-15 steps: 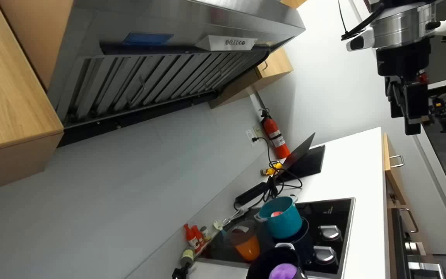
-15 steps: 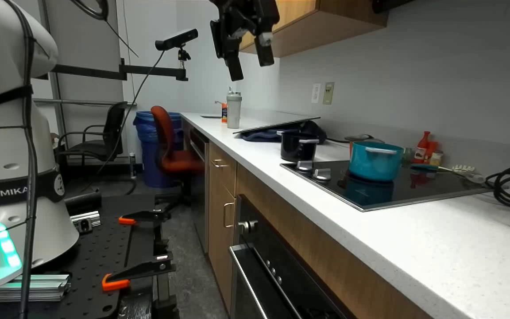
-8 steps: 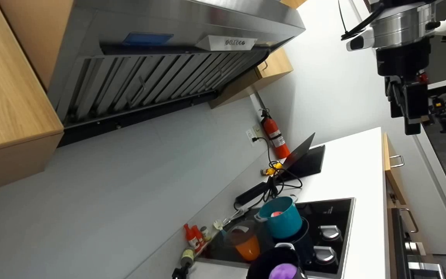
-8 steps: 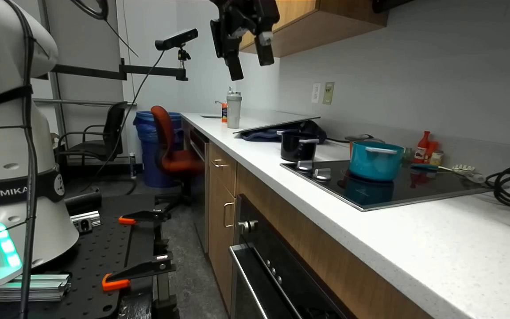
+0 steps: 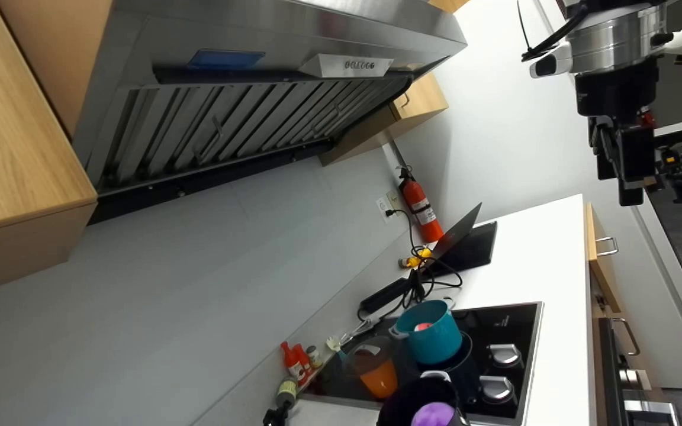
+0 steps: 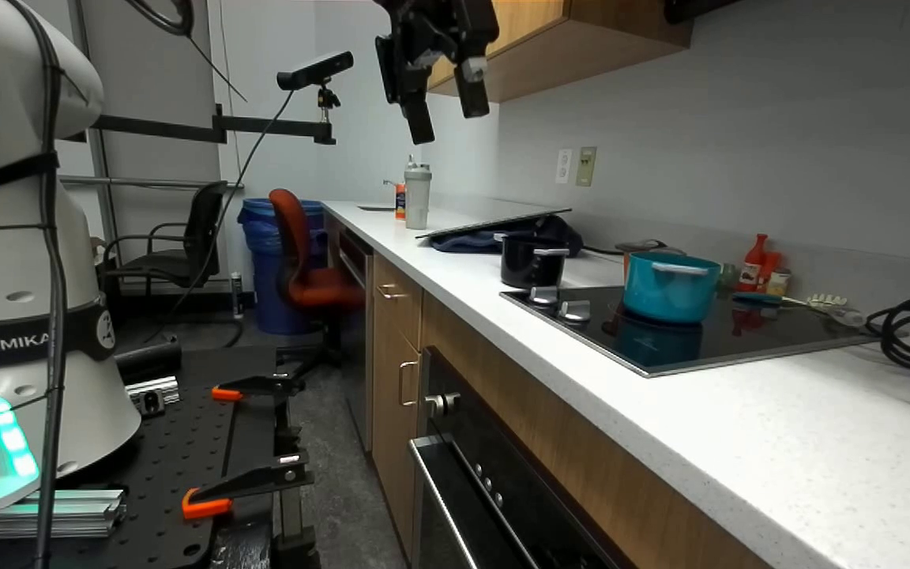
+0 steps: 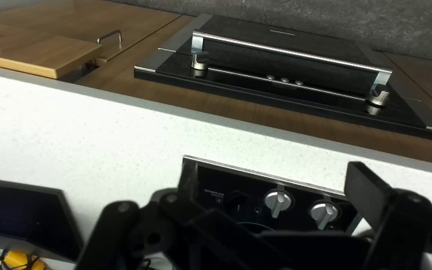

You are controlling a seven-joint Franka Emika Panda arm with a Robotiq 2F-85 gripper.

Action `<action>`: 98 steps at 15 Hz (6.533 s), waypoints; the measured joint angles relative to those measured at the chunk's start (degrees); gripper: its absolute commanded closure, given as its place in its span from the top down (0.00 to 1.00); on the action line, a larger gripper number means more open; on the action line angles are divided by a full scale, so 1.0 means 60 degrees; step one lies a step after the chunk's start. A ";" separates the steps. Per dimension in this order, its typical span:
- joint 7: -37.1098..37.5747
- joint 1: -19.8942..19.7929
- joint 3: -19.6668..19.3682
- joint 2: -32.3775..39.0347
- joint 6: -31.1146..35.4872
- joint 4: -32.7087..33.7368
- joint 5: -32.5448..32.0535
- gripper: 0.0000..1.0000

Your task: Remove the lid from the top of the orange cup and put it on the black pot

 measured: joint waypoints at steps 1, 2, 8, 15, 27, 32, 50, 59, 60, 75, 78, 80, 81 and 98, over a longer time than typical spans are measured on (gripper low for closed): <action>0.0000 0.0000 0.0000 0.0000 0.0000 0.0000 0.0000 1.00; 0.0000 0.0000 0.0000 0.0000 0.0000 0.0000 0.0000 1.00; 0.0000 0.0000 0.0000 0.0000 0.0000 0.0000 0.0000 1.00; 0.0000 0.0000 0.0008 0.0004 0.0000 0.0002 -0.0019 1.00; 0.2548 0.2654 0.3306 0.0607 -0.0093 0.0047 0.2373 1.00; 0.3355 0.3061 0.3963 0.1043 -0.0064 0.0192 0.2568 1.00; 0.3620 0.2606 0.3941 0.1204 0.0473 0.0203 0.2132 1.00; 0.4114 0.1248 0.4033 0.2090 0.2489 0.0473 0.0882 1.00; 0.4114 0.1229 0.4033 0.2157 0.2497 0.0522 0.0880 1.00; 0.4677 0.0177 0.4153 0.3206 0.3761 0.0821 -0.0356 1.00; 0.5150 -0.0326 0.4382 0.3993 0.4458 0.1313 -0.0920 1.00; 0.5589 -0.0705 0.4587 0.4547 0.4817 0.1740 -0.1468 1.00; 0.5828 -0.0924 0.4713 0.4815 0.4959 0.1972 -0.1777 1.00; 0.7182 -0.2084 0.5387 0.6408 0.5134 0.3526 -0.3513 1.00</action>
